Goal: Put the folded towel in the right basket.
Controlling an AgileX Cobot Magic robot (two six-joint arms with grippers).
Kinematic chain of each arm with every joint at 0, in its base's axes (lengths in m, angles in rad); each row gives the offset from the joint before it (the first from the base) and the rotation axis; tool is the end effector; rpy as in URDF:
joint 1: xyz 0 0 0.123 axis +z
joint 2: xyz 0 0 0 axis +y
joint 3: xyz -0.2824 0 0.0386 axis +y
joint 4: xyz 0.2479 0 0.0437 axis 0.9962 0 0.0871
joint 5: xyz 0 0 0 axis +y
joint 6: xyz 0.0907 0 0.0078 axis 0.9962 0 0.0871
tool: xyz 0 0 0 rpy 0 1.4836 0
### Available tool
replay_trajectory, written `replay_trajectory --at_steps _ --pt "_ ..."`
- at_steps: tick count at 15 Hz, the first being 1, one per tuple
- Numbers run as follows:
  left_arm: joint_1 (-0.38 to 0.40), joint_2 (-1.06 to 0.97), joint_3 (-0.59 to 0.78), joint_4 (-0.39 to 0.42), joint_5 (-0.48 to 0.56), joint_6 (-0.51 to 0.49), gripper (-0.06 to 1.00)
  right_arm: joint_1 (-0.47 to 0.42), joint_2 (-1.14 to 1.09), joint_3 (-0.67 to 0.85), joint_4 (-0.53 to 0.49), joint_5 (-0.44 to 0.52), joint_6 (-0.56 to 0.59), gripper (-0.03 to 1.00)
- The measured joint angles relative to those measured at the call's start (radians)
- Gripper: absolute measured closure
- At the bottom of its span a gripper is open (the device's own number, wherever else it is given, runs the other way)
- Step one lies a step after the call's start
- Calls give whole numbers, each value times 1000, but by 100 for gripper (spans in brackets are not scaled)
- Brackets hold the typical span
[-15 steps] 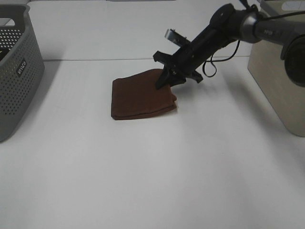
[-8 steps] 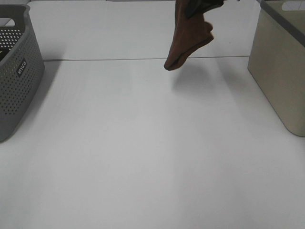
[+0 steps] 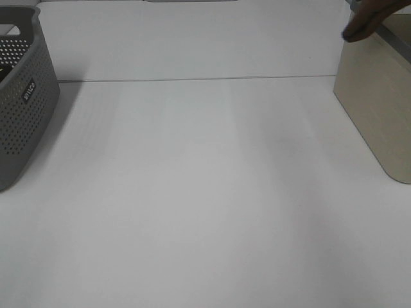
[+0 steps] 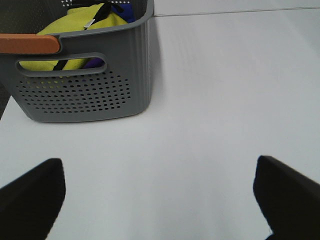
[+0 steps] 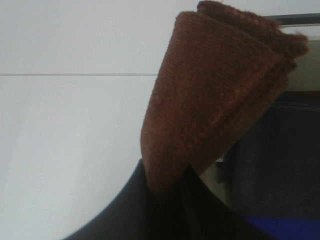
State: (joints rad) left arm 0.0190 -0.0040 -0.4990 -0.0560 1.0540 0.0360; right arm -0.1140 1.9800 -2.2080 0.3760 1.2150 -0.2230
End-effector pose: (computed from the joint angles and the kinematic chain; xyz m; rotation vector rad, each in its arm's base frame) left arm -0.0050 -0.0045 0.2775 0.0197 2.0334 -0.0323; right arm 0.4348 -0.0182 0.3996 -0.1211 2.3995 0.3366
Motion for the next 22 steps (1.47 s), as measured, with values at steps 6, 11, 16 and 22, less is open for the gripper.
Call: replay_trajectory --at_steps 6,11,16,22 --pt "0 0 0 0 0 0 -3 -136 33 0 -188 6 29 87" --pt "0 0 0 0 0 0 -3 -136 143 0 -196 6 46 73" --pt "0 0 0 0 0 0 -3 -136 149 0 -178 6 77 37" --pt "0 0 0 0 0 0 -3 -48 46 71 -140 5 102 35"
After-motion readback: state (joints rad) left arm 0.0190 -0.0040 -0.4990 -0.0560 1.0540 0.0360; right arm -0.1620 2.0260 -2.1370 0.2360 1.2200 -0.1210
